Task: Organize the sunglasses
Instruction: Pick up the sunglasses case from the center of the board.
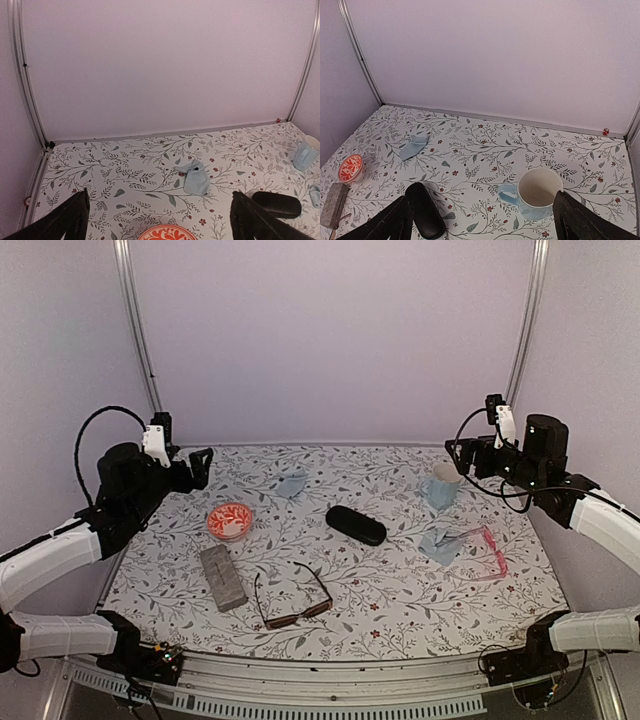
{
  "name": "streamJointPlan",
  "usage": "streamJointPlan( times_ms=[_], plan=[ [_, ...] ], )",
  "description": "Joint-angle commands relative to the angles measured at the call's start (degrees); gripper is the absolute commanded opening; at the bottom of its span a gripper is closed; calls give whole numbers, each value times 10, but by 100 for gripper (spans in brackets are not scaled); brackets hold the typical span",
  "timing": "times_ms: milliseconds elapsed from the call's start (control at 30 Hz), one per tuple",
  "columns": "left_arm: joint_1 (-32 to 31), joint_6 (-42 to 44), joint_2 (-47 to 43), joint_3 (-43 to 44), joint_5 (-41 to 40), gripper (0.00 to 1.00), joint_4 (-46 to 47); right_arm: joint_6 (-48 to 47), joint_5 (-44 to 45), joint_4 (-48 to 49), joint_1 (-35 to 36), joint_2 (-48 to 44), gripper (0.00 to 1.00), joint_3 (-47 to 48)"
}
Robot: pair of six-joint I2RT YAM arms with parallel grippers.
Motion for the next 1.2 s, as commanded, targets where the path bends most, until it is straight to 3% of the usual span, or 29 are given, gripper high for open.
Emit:
streamJointPlan(
  times_ms=[0, 433, 800, 1167],
  plan=[
    [-1, 0, -9, -8, -7, 99, 15, -2, -6, 16, 3, 2, 99, -3],
    [-2, -21, -5, -10, -26, 99, -2, 6, 11, -22, 4, 17, 99, 22],
    [-5, -102, 46, -1, -80, 99, -106, 27, 63, -115, 24, 53, 99, 55],
    [-94, -100, 111, -7, -37, 98, -106, 29, 27, -138, 97, 95, 99, 9]
  ],
)
